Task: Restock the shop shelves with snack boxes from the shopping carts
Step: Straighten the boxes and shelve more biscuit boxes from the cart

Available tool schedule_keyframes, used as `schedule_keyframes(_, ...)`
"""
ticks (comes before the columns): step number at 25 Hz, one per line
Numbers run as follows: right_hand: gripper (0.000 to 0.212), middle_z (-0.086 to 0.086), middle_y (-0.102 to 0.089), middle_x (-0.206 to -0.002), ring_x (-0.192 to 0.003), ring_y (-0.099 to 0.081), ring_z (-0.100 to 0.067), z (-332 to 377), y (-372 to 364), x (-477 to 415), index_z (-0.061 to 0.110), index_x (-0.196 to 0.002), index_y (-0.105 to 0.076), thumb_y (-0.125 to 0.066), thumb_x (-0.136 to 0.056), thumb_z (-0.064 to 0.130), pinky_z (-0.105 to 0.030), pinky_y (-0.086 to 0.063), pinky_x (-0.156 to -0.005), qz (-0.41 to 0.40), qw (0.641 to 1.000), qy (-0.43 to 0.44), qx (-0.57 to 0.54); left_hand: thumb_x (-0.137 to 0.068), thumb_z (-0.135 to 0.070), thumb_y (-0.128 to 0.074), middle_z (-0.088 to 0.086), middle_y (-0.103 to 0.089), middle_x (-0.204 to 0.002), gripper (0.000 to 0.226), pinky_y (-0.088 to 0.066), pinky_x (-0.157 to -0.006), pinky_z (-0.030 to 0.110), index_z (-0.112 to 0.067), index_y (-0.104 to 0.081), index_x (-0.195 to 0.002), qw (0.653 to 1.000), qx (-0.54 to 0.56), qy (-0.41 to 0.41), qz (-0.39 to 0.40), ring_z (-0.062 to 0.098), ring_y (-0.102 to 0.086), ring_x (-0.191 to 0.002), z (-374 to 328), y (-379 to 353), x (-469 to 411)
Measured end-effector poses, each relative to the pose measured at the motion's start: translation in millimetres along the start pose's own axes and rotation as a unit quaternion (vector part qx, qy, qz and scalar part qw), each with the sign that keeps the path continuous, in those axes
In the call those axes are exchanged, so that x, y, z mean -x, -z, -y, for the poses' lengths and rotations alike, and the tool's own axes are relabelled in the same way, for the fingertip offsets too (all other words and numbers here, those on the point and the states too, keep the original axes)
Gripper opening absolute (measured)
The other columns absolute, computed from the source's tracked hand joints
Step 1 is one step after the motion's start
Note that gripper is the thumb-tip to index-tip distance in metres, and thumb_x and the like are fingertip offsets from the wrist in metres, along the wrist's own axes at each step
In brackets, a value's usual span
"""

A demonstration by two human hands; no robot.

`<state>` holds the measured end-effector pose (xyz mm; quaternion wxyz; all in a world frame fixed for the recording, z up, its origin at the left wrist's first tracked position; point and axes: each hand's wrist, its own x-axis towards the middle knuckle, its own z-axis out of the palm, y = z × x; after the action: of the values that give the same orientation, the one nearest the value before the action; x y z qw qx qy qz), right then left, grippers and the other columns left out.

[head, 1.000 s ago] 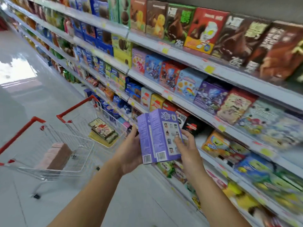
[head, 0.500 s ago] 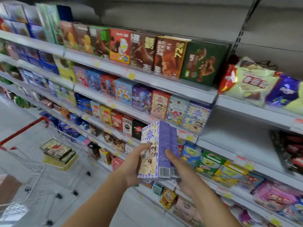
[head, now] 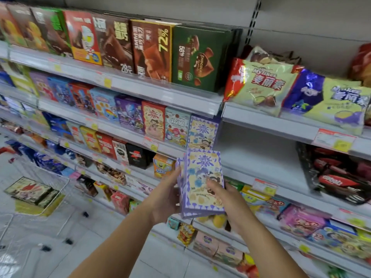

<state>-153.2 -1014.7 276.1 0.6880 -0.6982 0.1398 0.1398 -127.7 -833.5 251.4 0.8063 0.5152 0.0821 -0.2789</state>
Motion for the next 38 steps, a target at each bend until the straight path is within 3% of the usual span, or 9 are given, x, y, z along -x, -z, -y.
schedule_keyframes(5,0.057,0.002,-0.073,-0.100,-0.087,-0.070,-0.016,-4.3,14.7,-9.2,0.024,-0.107,-0.068,-0.064,-0.069,0.066,-0.036,-0.054,-0.081,-0.080,0.996,-0.032,0.014,-0.073,-0.049,-0.079,0.014,-0.071,-0.118,0.055,-0.045,-0.105,0.055,-0.022,-0.069,-0.119,0.996,-0.084,-0.007,-0.032,0.037,-0.064,-0.114,2.6,2.1,-24.4)
schedule_keyframes(9,0.032,0.001,-0.075,-0.073,-0.070,-0.070,-0.019,7.6,59.4,-17.8,0.015,-0.087,-0.072,-0.056,-0.091,0.042,-0.034,-0.051,-0.074,-0.117,0.990,-0.026,-0.072,-0.092,-0.039,-0.064,0.000,-0.078,-0.089,0.023,-0.057,-0.080,0.040,-0.022,-0.068,-0.106,0.995,-0.065,-0.044,-0.060,0.019,-0.075,-0.083,-2.1,-3.0,-35.8)
schedule_keyframes(13,0.023,-0.009,-0.072,-0.096,-0.073,-0.070,-0.019,23.8,127.8,-71.5,0.009,-0.106,-0.066,-0.064,-0.090,0.026,-0.037,-0.057,-0.069,-0.146,0.973,0.028,-0.177,-0.097,-0.038,-0.053,0.010,-0.076,-0.105,0.029,-0.058,-0.077,0.041,-0.019,-0.064,-0.114,0.992,-0.008,-0.092,-0.092,0.031,-0.074,-0.091,-6.8,0.2,-46.0)
schedule_keyframes(15,0.026,-0.011,-0.069,-0.100,-0.078,-0.070,-0.019,40.3,144.3,-105.6,0.011,-0.112,-0.061,-0.068,-0.088,0.019,-0.037,-0.060,-0.069,-0.158,0.971,0.078,-0.159,-0.098,-0.039,-0.050,0.008,-0.075,-0.109,0.030,-0.059,-0.074,0.040,-0.022,-0.063,-0.119,0.989,0.014,-0.113,-0.095,0.030,-0.073,-0.095,-1.8,-0.1,-55.5)
schedule_keyframes(19,0.019,-0.013,-0.068,-0.082,-0.074,-0.068,-0.031,69.0,137.4,-179.4,0.026,-0.070,-0.062,-0.078,-0.067,0.034,-0.052,-0.056,-0.077,-0.155,0.971,0.181,0.009,-0.098,-0.039,-0.048,0.005,-0.077,-0.104,0.024,-0.060,-0.072,0.037,-0.025,-0.063,-0.111,0.982,0.041,-0.146,-0.111,0.028,-0.074,-0.094,12.6,-7.9,-65.5)
schedule_keyframes(22,0.017,-0.021,-0.063,-0.084,-0.069,-0.064,-0.032,75.0,114.0,-215.7,0.018,-0.079,-0.057,-0.074,-0.077,0.021,-0.049,-0.057,-0.073,-0.079,0.973,0.201,0.074,-0.100,-0.034,-0.047,-0.006,-0.077,-0.079,0.015,-0.060,-0.055,0.028,-0.026,-0.059,-0.099,0.976,0.060,-0.174,-0.115,0.017,-0.075,-0.073,22.3,-3.1,-66.5)
schedule_keyframes(25,0.022,-0.021,-0.062,-0.096,-0.083,-0.064,-0.029,74.7,100.3,-230.1,0.009,-0.103,-0.057,-0.061,-0.086,-0.003,-0.034,-0.058,-0.067,0.021,0.973,0.217,0.072,-0.088,-0.041,-0.063,0.003,-0.076,-0.108,0.035,-0.059,-0.075,0.037,-0.023,-0.061,-0.117,0.974,0.058,-0.191,-0.111,0.025,-0.073,-0.095,26.5,3.5,-68.6)
schedule_keyframes(30,0.036,-0.006,-0.067,-0.082,-0.083,-0.062,-0.023,71.9,100.1,-230.6,0.021,-0.084,-0.062,-0.052,-0.076,-0.013,-0.033,-0.056,-0.074,0.067,0.971,0.220,0.071,-0.076,-0.041,-0.065,0.014,-0.072,-0.116,0.051,-0.054,-0.090,0.045,-0.017,-0.061,-0.121,0.976,0.039,-0.181,-0.114,0.036,-0.069,-0.104,21.7,-8.0,-68.2)
schedule_keyframes(38,0.032,-0.002,-0.060,-0.085,-0.079,-0.052,-0.018,61.9,102.5,-225.8,0.025,-0.086,-0.059,-0.046,-0.076,-0.002,-0.031,-0.041,-0.072,-0.031,0.977,0.197,0.082,-0.076,-0.039,-0.073,0.015,-0.066,-0.127,0.053,-0.045,-0.105,0.052,-0.012,-0.063,-0.121,0.987,-0.027,-0.114,-0.108,0.036,-0.062,-0.117,12.3,-22.9,-75.8)
